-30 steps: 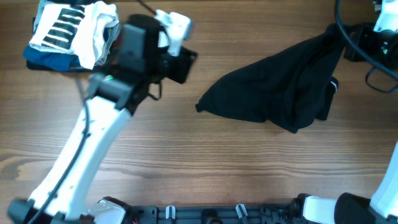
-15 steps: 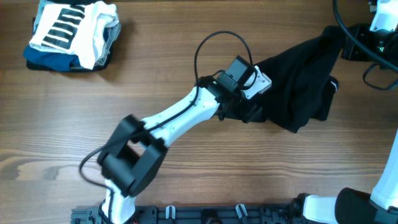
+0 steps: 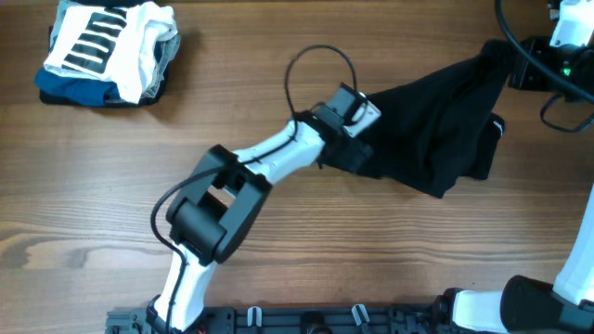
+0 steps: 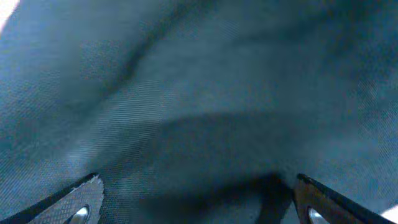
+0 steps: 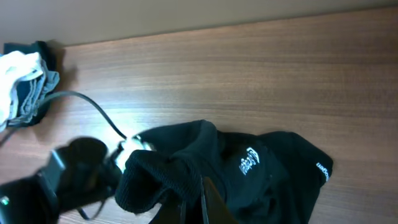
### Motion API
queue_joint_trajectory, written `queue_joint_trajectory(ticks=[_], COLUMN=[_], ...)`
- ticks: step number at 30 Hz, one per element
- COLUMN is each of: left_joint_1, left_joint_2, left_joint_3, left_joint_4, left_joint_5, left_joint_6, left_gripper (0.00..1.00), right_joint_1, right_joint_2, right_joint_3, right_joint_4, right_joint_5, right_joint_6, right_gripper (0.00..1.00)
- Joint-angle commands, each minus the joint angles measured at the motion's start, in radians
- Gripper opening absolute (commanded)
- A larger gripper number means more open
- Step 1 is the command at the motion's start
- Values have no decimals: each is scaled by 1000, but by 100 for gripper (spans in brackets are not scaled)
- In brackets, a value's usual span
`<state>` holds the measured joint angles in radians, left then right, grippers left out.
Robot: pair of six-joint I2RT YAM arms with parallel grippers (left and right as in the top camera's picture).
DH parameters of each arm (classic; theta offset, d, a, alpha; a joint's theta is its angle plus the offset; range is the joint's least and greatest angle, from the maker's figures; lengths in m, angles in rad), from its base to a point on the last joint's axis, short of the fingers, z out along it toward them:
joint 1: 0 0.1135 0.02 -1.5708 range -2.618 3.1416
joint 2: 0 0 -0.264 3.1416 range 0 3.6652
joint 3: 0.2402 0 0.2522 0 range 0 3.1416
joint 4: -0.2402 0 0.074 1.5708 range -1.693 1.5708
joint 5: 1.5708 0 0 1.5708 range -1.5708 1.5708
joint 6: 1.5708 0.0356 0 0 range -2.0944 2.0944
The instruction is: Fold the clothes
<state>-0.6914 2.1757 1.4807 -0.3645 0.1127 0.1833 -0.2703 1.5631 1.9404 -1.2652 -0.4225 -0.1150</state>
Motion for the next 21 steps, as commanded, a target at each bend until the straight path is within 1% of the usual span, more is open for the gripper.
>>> queue_joint_trajectory(ticks=[1,3,4,5,7,9,12,15,17,18,19,21], left_joint_1=[106,162,190,212,267,323,381,418,426,427,427,427], left_joint_2=[44,44,44,44,44,44,44,26,-10,-55,-135,-214], left_joint_3=[-1,-1,-1,-1,-1,3,6,6,6,6,6,6], left_joint_4=[-13,-5,5,14,31,39,28,-37,-80,-115,-165,-229], left_joint_5=[10,11,12,22,63,70,69,69,69,54,12,21], left_joint_6=[11,8,-16,-35,-42,-65,-64,-64,-60,-56,-56,-57], left_gripper=[96,96,97,97,98,98,98,98,98,98,99,100], right_joint_1=[-4,-4,-4,-4,-4,-4,-4,-2,3,8,17,23], right_joint_2=[18,18,18,18,19,22,43,77,100,117,138,159], right_joint_3=[14,14,14,14,14,14,14,14,14,14,14,14], right_joint_4=[-8,-11,-13,-16,-20,-22,-30,-51,-55,-55,-56,-56], right_joint_5=[8,8,8,11,38,41,41,40,37,36,32,32], right_joint_6=[-17,-17,-17,-17,-16,-16,-16,-16,-16,-16,-17,-16], right_gripper=[7,9,11,13,16,16,16,16,17,19,22,25])
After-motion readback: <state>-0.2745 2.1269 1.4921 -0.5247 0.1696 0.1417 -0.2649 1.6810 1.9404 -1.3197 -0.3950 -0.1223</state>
